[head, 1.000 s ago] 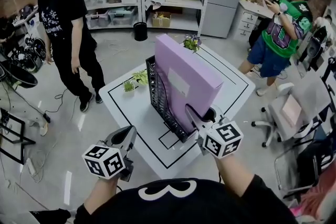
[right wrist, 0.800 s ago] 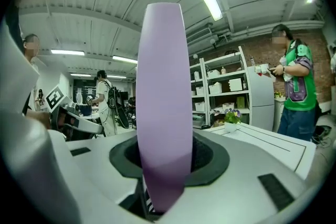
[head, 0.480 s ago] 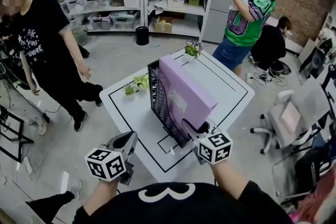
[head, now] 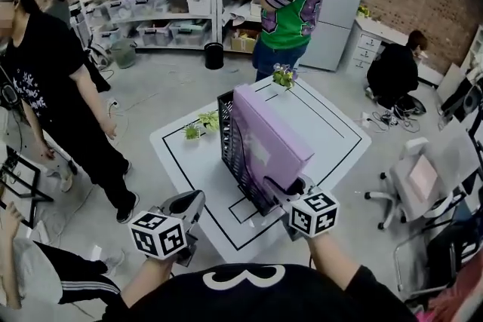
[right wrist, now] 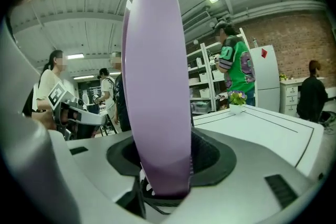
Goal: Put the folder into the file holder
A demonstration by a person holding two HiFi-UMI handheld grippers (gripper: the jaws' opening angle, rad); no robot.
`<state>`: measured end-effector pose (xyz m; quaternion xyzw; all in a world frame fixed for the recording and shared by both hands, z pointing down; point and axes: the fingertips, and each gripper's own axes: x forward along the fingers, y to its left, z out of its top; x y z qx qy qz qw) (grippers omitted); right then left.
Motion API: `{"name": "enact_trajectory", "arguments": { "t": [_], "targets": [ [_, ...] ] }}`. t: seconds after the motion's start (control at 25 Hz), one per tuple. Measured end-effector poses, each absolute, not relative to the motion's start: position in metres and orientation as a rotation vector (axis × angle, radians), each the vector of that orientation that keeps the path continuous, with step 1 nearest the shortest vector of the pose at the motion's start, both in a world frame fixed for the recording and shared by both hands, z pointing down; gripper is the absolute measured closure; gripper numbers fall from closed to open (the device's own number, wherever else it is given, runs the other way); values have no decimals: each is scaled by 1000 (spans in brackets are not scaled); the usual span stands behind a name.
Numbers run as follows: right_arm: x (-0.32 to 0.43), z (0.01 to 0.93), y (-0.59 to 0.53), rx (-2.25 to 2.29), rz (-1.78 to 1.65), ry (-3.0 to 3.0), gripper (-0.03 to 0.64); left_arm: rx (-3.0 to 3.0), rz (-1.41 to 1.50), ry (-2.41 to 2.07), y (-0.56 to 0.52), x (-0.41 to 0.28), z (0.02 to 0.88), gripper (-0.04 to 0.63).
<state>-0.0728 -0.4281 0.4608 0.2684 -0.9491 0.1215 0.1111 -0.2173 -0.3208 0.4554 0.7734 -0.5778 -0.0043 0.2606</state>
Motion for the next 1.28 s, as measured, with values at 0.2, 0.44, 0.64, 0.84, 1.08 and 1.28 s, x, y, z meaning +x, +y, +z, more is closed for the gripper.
{"name": "enact_trajectory", "arguments": {
  "t": [0.2,0.44,0.64,0.84,1.08,1.28],
  "targets": [
    [-57,445,-427,822,401,-2815,348,2098,-14,-1571,-319,-205,449,589],
    [-22,420,-405,747,404,-2877,348,2114,-23,-1577,-308,-168,436,589],
    [-8,376,-377,611,377,-2965,365,2148,-52,-1566,-304,-146,401,589],
    [14,365,-356,543,476,-3008,598,2199,-59,-1549,-296,-114,382,589],
    [26,374,-336,484,525,-3023,612,2229,-50,-1535,-283,-88,380,589],
    [35,370,-322,451,521,-3036,612,2235,-43,-1539,-278,-74,374,589]
  ]
}}
